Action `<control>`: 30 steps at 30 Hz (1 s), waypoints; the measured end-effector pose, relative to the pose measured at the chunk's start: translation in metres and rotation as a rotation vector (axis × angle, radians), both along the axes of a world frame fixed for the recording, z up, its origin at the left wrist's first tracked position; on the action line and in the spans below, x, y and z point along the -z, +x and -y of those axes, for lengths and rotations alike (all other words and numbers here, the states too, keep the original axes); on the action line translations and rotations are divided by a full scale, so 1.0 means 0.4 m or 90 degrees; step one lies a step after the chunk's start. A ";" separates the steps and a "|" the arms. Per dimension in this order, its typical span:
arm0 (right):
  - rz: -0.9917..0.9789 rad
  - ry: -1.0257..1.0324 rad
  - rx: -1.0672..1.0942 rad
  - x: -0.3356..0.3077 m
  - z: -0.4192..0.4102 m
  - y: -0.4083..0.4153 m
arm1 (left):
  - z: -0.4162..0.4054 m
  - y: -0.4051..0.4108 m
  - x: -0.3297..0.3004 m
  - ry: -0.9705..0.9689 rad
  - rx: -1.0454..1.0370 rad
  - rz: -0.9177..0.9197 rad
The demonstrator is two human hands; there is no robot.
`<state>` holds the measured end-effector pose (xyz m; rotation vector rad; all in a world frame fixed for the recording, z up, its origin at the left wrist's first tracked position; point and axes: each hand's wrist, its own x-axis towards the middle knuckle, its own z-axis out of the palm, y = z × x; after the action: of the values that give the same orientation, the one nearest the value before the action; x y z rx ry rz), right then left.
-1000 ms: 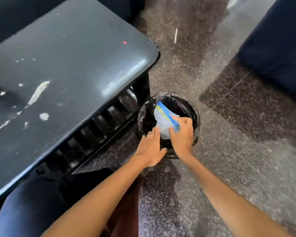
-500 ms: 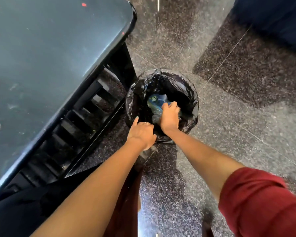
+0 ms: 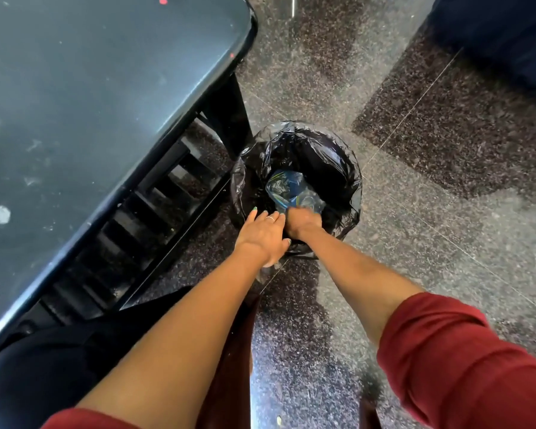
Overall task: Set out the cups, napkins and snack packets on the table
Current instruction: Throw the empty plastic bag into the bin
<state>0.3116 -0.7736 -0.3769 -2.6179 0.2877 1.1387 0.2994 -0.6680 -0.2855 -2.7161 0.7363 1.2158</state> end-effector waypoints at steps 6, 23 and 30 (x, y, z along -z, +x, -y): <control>0.250 0.015 0.059 -0.128 -0.026 -0.018 | -0.024 0.020 -0.084 -0.019 -0.059 0.049; 0.673 0.176 -0.173 -0.644 -0.157 -0.164 | -0.271 -0.122 -0.521 -0.122 -0.122 0.341; 0.710 0.274 -0.384 -0.921 -0.338 -0.155 | -0.476 -0.234 -0.719 -0.111 -0.220 0.509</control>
<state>0.2495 -0.6385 -0.0084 -2.5137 -0.8902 -0.2785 0.2056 -0.4774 0.0023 -3.1570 0.2782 0.0058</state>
